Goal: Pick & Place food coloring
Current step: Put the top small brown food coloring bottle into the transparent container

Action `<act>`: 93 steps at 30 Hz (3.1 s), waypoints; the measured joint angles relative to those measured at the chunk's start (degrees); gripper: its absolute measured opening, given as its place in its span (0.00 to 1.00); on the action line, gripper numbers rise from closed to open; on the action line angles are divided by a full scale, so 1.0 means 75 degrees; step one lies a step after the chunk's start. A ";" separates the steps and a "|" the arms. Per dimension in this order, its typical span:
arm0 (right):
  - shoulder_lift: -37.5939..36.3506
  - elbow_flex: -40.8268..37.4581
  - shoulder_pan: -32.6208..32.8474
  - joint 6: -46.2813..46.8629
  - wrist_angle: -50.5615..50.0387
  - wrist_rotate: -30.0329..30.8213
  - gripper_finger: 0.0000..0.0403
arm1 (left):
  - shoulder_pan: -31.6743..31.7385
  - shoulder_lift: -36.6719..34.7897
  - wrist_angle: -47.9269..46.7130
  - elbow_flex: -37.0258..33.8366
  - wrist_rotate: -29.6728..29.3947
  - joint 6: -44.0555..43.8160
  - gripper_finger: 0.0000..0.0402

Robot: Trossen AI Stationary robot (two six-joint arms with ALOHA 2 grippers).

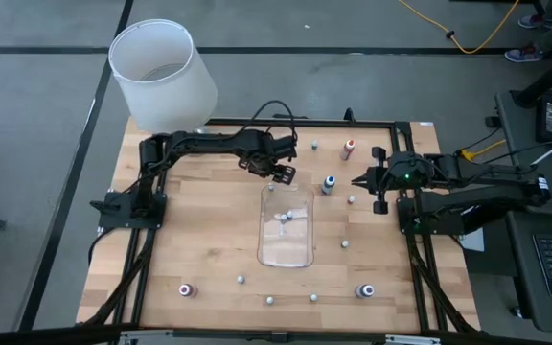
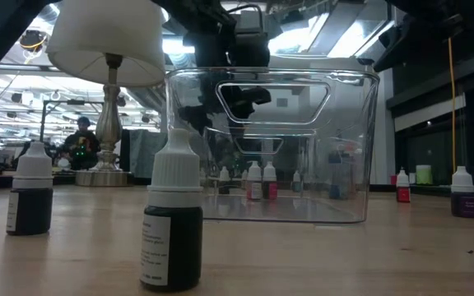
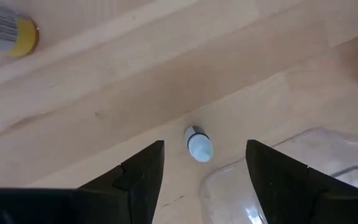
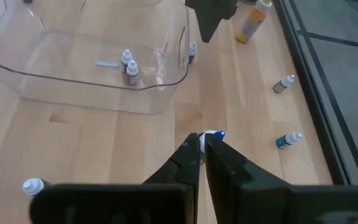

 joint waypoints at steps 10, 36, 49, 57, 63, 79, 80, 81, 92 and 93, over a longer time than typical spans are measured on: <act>-0.0003 0.0000 0.0000 -0.0026 -0.0043 0.0050 0.07 | -0.0097 0.0403 -0.0052 -0.0014 0.0062 -0.0033 0.55; -0.0271 0.0000 -0.0003 -0.0030 -0.0276 0.0291 0.07 | 0.0029 0.0804 0.0214 -0.0020 0.0423 0.0077 0.44; -0.0271 0.0000 -0.0003 -0.0090 -0.0300 0.0443 0.07 | -0.0034 0.0796 0.0251 -0.0017 0.0614 0.0097 0.31; -0.0303 0.0000 -0.0003 -0.0093 -0.0299 0.0449 0.07 | -0.0117 0.0796 0.0195 -0.0017 0.0681 0.0208 0.23; -0.0364 0.0000 -0.0001 -0.0201 -0.0297 0.0455 0.07 | -0.0117 0.0789 0.0201 -0.0017 0.0551 0.0399 0.16; -0.0592 0.0000 0.0000 -0.0230 -0.0300 0.0466 0.07 | -0.0165 0.0781 -0.1494 0.2293 0.0617 0.3365 0.14; -0.0599 0.0000 0.0000 -0.0230 -0.0300 0.0469 0.07 | -0.0202 0.0781 -0.1697 0.2625 0.0613 0.3727 0.14; -0.0605 0.0000 0.0000 -0.0231 -0.0300 0.0469 0.07 | -0.0250 0.0781 -0.1849 0.2957 0.0602 0.4081 0.14; -0.0603 0.0000 -0.0002 -0.0232 -0.0301 0.0466 0.07 | -0.0996 0.0400 -0.2960 0.5334 0.0643 0.6827 0.14; -0.0601 0.0000 -0.0002 -0.0232 -0.0305 0.0466 0.07 | -0.1028 0.0252 -0.3101 0.5235 0.0645 0.6919 0.14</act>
